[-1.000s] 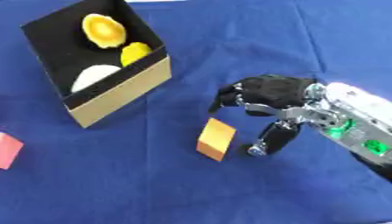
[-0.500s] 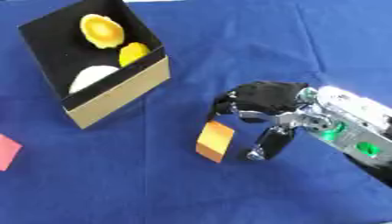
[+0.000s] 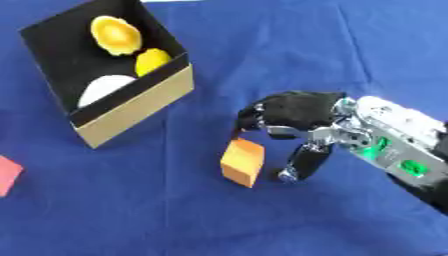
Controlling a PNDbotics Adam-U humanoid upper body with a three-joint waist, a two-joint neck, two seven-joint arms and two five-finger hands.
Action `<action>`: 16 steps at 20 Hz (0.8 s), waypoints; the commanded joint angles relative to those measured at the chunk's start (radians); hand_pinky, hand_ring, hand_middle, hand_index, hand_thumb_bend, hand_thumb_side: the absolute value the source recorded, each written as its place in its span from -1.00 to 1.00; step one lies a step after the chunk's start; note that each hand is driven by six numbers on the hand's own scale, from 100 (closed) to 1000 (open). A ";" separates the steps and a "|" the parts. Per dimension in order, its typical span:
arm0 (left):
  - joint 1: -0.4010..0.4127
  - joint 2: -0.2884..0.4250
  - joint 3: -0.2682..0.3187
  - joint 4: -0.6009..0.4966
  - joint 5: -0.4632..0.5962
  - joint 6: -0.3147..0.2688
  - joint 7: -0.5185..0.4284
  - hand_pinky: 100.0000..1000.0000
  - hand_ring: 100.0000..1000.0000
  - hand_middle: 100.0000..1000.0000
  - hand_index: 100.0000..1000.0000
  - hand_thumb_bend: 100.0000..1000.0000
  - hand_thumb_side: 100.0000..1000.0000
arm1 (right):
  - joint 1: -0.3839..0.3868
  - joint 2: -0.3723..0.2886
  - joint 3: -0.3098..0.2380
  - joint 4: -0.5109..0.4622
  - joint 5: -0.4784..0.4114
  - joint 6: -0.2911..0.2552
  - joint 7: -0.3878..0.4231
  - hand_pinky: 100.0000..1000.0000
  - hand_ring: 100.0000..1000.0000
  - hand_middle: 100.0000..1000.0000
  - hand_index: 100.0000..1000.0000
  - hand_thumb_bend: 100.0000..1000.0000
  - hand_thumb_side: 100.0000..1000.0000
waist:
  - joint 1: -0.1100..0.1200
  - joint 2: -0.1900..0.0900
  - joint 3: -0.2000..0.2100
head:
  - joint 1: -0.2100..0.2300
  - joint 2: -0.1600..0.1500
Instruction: Pick up objects on the table and place them in the box.
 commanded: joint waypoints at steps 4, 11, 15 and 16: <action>-0.009 0.012 0.007 -0.015 0.005 -0.002 -0.003 0.56 0.52 0.46 0.79 -0.75 0.60 | -0.016 -0.010 0.009 -0.015 0.007 0.015 0.029 0.64 0.62 0.51 0.64 -0.05 -1.00 | 0.001 -0.014 0.003 | -0.003 -0.016; -0.012 0.011 0.006 -0.015 0.005 -0.001 -0.005 0.56 0.52 0.47 0.79 -0.75 0.60 | -0.029 0.003 0.017 -0.015 -0.007 0.020 0.017 0.62 0.59 0.48 0.62 -0.04 -1.00 | 0.000 -0.013 0.003 | -0.008 -0.023; -0.013 0.010 0.007 -0.015 0.005 0.000 -0.004 0.55 0.53 0.47 0.79 -0.75 0.60 | -0.032 0.008 0.020 -0.015 -0.014 0.022 0.009 0.61 0.57 0.44 0.59 -0.05 -1.00 | 0.001 -0.012 0.002 | -0.008 -0.026; -0.013 0.010 0.007 -0.015 0.005 0.000 -0.004 0.55 0.53 0.47 0.79 -0.75 0.60 | -0.033 0.009 0.019 -0.015 -0.018 0.024 0.002 0.60 0.54 0.39 0.51 -0.08 -1.00 | 0.001 -0.012 0.002 | -0.008 -0.026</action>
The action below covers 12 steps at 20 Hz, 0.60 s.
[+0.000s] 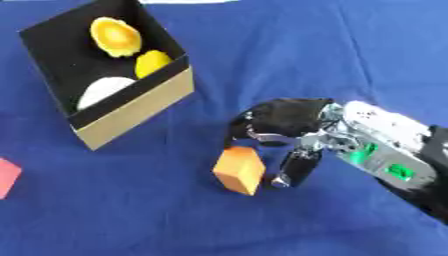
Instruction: Pick up objects on the table and place them in the box.
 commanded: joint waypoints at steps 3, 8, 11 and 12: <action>-0.011 0.010 0.008 -0.015 0.005 -0.001 0.000 0.55 0.53 0.47 0.79 -0.75 0.60 | -0.010 -0.010 -0.011 -0.014 -0.035 0.018 -0.057 0.58 0.48 0.26 0.38 -0.16 -1.00 | 0.001 -0.017 -0.001 | 0.000 -0.014; -0.010 0.009 0.009 -0.015 0.005 0.000 0.002 0.55 0.53 0.47 0.79 -0.75 0.60 | 0.001 -0.009 -0.018 -0.014 -0.101 0.057 -0.142 0.51 0.34 0.04 0.16 -0.36 -1.00 | 0.001 -0.017 -0.003 | 0.004 -0.012; -0.008 0.010 0.012 -0.015 0.004 -0.001 0.005 0.55 0.53 0.47 0.79 -0.75 0.60 | 0.005 -0.015 -0.027 -0.014 -0.144 0.059 -0.169 0.50 0.32 0.02 0.14 -0.42 -1.00 | 0.001 -0.018 -0.006 | 0.006 -0.011; -0.008 0.010 0.012 -0.015 0.004 -0.001 0.005 0.54 0.53 0.47 0.78 -0.75 0.60 | 0.006 -0.018 -0.031 -0.014 -0.159 0.057 -0.174 0.49 0.31 0.01 0.13 -0.44 -1.00 | 0.000 -0.019 -0.007 | 0.007 -0.010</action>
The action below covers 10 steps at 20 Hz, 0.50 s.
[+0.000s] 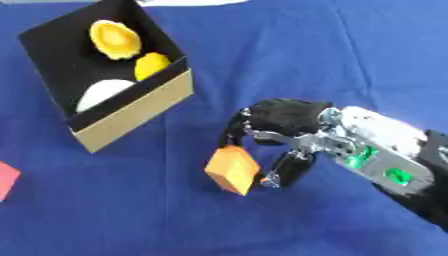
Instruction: Pick up objects on the table and place them in the box.
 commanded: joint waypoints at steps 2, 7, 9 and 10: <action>-0.006 0.019 0.012 -0.015 0.003 -0.001 0.004 0.54 0.53 0.47 0.78 -0.75 0.60 | -0.004 -0.036 -0.031 -0.014 -0.070 -0.004 -0.023 0.49 0.30 0.01 0.13 -0.44 -1.00 | 0.000 -0.021 -0.004 | 0.006 -0.007; -0.002 0.026 0.012 -0.015 0.002 -0.001 0.006 0.54 0.53 0.47 0.78 -0.75 0.60 | -0.053 -0.073 -0.070 -0.014 -0.137 -0.017 -0.012 0.50 0.30 0.02 0.14 -0.42 -1.00 | -0.003 -0.027 -0.012 | 0.007 -0.004; 0.000 0.031 0.012 -0.015 0.000 -0.002 0.006 0.54 0.53 0.47 0.78 -0.75 0.60 | -0.109 -0.083 -0.091 -0.014 -0.176 -0.005 0.006 0.50 0.30 0.03 0.15 -0.41 -1.00 | -0.005 -0.031 -0.015 | 0.005 0.001; 0.001 0.033 0.012 -0.015 -0.001 -0.002 0.006 0.54 0.53 0.47 0.78 -0.75 0.60 | -0.138 -0.086 -0.099 -0.014 -0.199 0.008 0.019 0.50 0.31 0.03 0.15 -0.40 -1.00 | -0.006 -0.032 -0.016 | 0.005 0.002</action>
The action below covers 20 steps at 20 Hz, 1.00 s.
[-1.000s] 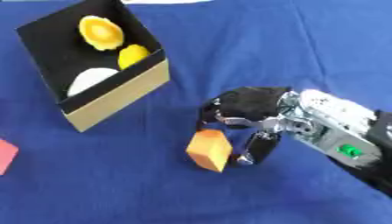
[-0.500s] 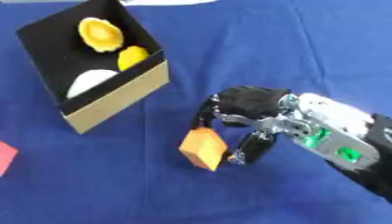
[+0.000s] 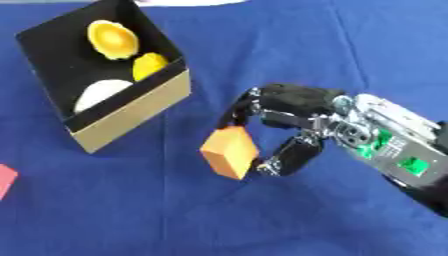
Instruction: Pick up objects on the table and place them in the box.
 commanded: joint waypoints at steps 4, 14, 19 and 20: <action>0.004 0.047 0.011 -0.015 -0.006 -0.002 0.003 0.54 0.53 0.47 0.78 -0.75 0.60 | -0.192 -0.041 -0.056 -0.014 -0.099 0.097 0.102 0.52 0.33 0.06 0.18 -0.38 -1.00 | -0.012 -0.036 -0.005 | -0.006 0.009; 0.006 0.066 0.010 -0.015 -0.013 -0.002 0.004 0.54 0.53 0.47 0.78 -0.75 0.59 | -0.428 0.060 -0.025 0.099 -0.047 0.182 0.225 0.55 0.36 0.10 0.23 -0.36 -1.00 | -0.039 -0.040 0.000 | -0.018 0.007; -0.022 0.072 -0.001 -0.015 -0.008 -0.006 -0.007 0.53 0.53 0.47 0.77 -0.74 0.58 | -0.506 0.138 -0.041 0.175 -0.005 0.196 0.221 0.56 0.37 0.11 0.26 -0.34 -1.00 | -0.062 -0.032 0.058 | -0.064 -0.011; -0.027 0.073 -0.003 -0.015 -0.007 -0.006 -0.009 0.53 0.53 0.47 0.77 -0.74 0.58 | -0.530 0.162 -0.038 0.199 0.010 0.201 0.224 0.56 0.37 0.11 0.26 -0.34 -1.00 | -0.066 -0.030 0.066 | -0.069 -0.015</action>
